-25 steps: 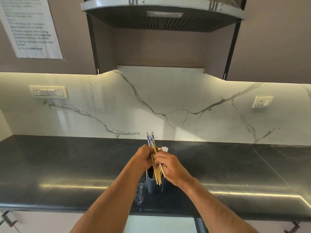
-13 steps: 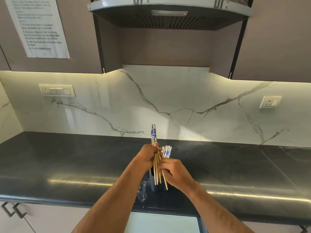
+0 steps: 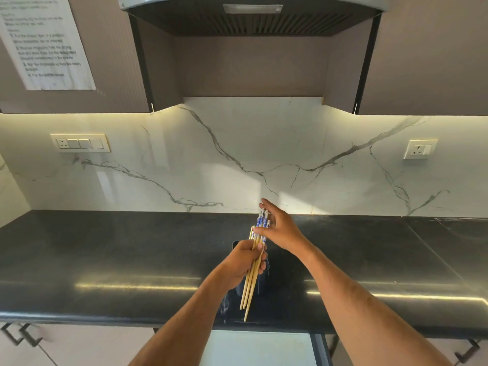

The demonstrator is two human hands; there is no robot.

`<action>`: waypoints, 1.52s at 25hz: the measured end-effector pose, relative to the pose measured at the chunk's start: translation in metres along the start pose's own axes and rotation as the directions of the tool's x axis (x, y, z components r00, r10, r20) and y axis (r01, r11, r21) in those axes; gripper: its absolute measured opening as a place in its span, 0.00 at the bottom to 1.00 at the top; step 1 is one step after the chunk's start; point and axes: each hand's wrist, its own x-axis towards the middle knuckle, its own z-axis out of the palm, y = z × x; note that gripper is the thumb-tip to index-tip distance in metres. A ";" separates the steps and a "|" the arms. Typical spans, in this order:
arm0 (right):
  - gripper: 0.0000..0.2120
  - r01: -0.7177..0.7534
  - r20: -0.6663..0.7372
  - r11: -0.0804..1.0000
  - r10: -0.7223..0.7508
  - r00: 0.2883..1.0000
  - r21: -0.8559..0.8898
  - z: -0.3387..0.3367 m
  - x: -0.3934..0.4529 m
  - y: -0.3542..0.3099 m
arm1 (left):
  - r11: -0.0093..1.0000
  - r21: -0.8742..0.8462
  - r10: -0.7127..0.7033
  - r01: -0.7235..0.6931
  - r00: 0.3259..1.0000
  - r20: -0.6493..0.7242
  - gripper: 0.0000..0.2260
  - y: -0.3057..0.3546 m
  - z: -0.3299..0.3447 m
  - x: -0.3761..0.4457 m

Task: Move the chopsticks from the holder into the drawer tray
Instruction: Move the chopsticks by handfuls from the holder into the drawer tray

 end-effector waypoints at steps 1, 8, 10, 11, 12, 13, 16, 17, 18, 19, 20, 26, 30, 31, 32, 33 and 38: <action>0.39 0.008 0.012 1.000 -0.008 1.000 -0.021 -0.002 0.001 0.002 | 1.000 0.018 -0.001 0.001 1.000 0.018 0.11 0.000 0.000 -0.001; 0.23 0.045 -0.036 0.994 -0.049 0.998 -0.098 -0.002 -0.006 0.009 | 0.997 0.074 -0.010 0.007 0.999 0.032 0.10 0.002 0.002 0.000; 0.20 0.049 -0.028 0.992 -0.053 0.998 -0.116 -0.001 -0.008 0.010 | 0.996 0.089 -0.012 0.009 0.999 0.030 0.10 0.002 0.003 -0.001; 0.19 0.051 -0.022 0.990 -0.055 0.998 -0.130 -0.001 -0.009 0.011 | 0.995 0.096 -0.010 0.007 1.000 0.026 0.10 0.002 0.002 -0.001; 0.19 0.049 -0.017 0.991 -0.052 0.999 -0.126 0.000 -0.010 0.011 | 0.995 0.101 -0.005 0.003 1.000 0.023 0.10 0.002 0.002 -0.002; 0.21 0.042 -0.018 0.994 -0.044 0.999 -0.100 0.000 -0.011 0.010 | 0.994 0.110 0.000 -0.002 1.000 0.019 0.10 0.003 0.002 -0.002; 0.26 -0.016 -0.053 1.000 0.016 0.998 0.007 0.001 -0.013 0.007 | 0.984 0.177 0.015 -0.015 1.000 -0.001 0.10 0.003 0.001 -0.004; 0.25 -0.042 -0.065 0.999 0.044 0.997 0.032 0.002 -0.014 0.007 | 0.978 0.210 0.020 -0.018 1.000 -0.009 0.10 0.003 0.000 -0.005; 0.23 -0.068 -0.073 0.996 0.072 0.995 0.055 0.004 -0.015 0.007 | 0.970 0.242 0.027 -0.022 1.000 -0.015 0.10 0.002 0.000 -0.005; 0.21 -0.089 -0.076 0.993 0.094 0.993 0.075 0.006 -0.016 0.008 | 0.963 0.268 0.032 -0.026 0.999 -0.018 0.11 0.002 0.000 -0.006; 0.19 -0.103 -0.074 0.991 0.110 0.991 0.088 0.009 -0.018 0.008 | 0.960 0.279 0.036 -0.029 0.999 -0.020 0.11 0.001 0.000 -0.007; 0.21 -0.107 -0.049 0.991 0.103 0.993 -0.075 0.027 -0.031 -0.002 | 0.968 0.248 0.032 -0.030 0.999 -0.005 0.11 -0.004 -0.008 -0.024; 0.22 -0.102 0.008 0.990 0.103 0.995 -0.099 0.039 -0.039 -0.015 | 0.964 0.262 0.039 -0.043 0.999 0.021 0.12 -0.006 -0.021 -0.039; 0.23 -0.106 0.023 0.990 0.108 0.994 -0.096 0.043 -0.042 -0.018 | 0.964 0.261 0.039 -0.044 0.999 0.027 0.12 -0.007 -0.024 -0.044; 0.23 -0.105 0.024 0.990 0.108 0.994 -0.091 0.047 -0.046 -0.021 | 0.963 0.268 0.035 -0.041 0.999 0.027 0.12 -0.009 -0.027 -0.049; 0.23 -0.102 0.002 0.992 0.102 0.995 -0.080 0.052 -0.050 -0.024 | 0.959 0.282 0.031 -0.036 0.999 0.023 0.12 -0.010 -0.029 -0.054; 0.12 -0.158 -0.231 0.976 0.190 0.954 0.150 0.067 -0.076 -0.039 | 0.936 0.350 0.024 -0.035 0.999 0.038 0.12 -0.008 -0.027 -0.076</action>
